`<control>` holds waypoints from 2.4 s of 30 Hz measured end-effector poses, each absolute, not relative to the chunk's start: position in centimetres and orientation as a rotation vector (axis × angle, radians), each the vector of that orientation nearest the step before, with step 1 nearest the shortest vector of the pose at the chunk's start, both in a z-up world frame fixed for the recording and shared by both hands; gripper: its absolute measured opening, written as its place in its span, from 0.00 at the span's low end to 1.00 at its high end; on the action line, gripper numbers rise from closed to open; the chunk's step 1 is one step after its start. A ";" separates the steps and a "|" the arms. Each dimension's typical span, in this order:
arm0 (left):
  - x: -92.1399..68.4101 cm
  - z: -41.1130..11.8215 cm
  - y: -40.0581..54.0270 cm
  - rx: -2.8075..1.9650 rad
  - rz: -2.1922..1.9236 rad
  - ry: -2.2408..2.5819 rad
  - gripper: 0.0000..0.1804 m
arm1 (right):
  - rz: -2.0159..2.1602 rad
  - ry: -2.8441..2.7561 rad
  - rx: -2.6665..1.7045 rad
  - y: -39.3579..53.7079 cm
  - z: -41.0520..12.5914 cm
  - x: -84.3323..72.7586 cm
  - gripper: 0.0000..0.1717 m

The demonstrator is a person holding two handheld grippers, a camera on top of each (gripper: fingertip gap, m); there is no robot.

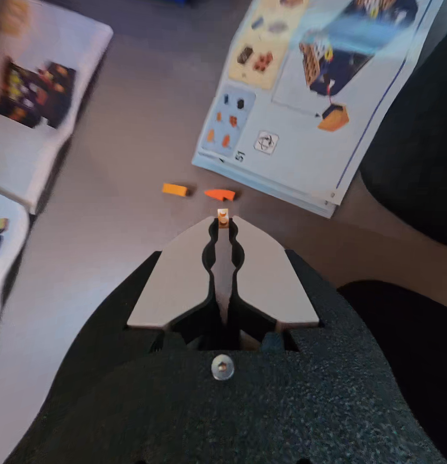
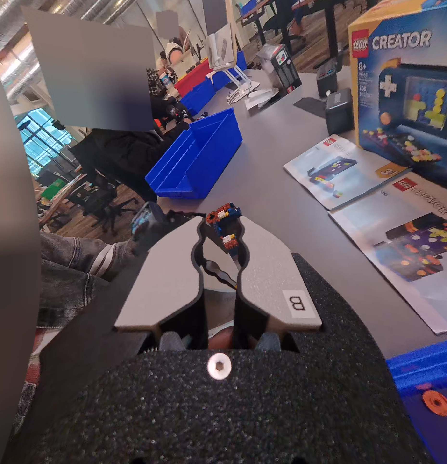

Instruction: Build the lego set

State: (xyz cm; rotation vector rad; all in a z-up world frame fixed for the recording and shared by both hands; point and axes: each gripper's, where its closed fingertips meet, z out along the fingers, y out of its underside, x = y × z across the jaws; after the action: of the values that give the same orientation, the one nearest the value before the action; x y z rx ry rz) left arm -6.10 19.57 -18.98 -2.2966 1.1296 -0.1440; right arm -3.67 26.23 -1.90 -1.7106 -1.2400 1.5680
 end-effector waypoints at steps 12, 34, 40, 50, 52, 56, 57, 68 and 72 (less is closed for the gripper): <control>-6.6 -21.2 19.0 -2.393 -0.101 1.195 0.04 | 1.417 -1.297 -1.665 26.1 -0.6 -2.3 0.14; -5.3 -10.1 24.6 -1.647 -0.137 0.738 0.10 | 0.499 -1.315 -1.876 34.0 -3.7 6.7 0.00; -4.4 -10.0 24.1 -1.594 -0.197 0.776 0.00 | 0.509 -1.272 -1.929 35.4 -4.2 8.8 0.00; -4.6 -10.5 24.6 -1.562 -0.115 0.802 0.01 | 0.388 -1.272 -2.262 38.5 -11.4 12.0 0.12; -4.7 -10.6 24.7 -1.552 -0.081 0.818 0.02 | 0.391 -1.243 -2.292 39.1 -12.2 12.4 0.17; -4.5 -10.6 24.6 -1.536 -0.052 0.839 0.02 | 0.414 -1.156 -2.308 40.4 -12.4 13.2 0.20; -4.5 -10.6 24.7 -1.532 -0.039 0.844 0.02 | 0.409 -1.143 -2.311 40.6 -12.4 13.5 0.20; -4.4 -10.8 24.7 -1.503 0.020 0.884 0.03 | 0.431 -1.193 -2.216 39.9 -10.6 15.0 0.00; -4.5 -10.9 24.7 -1.497 0.033 0.889 0.03 | 0.351 -1.105 -2.165 41.1 -9.3 15.9 0.11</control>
State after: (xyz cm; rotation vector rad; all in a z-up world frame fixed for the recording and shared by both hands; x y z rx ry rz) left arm -4.46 24.72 -10.88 -1.4966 0.8889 0.0333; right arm 15.85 41.11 -9.27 -2.1651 -1.1052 0.3515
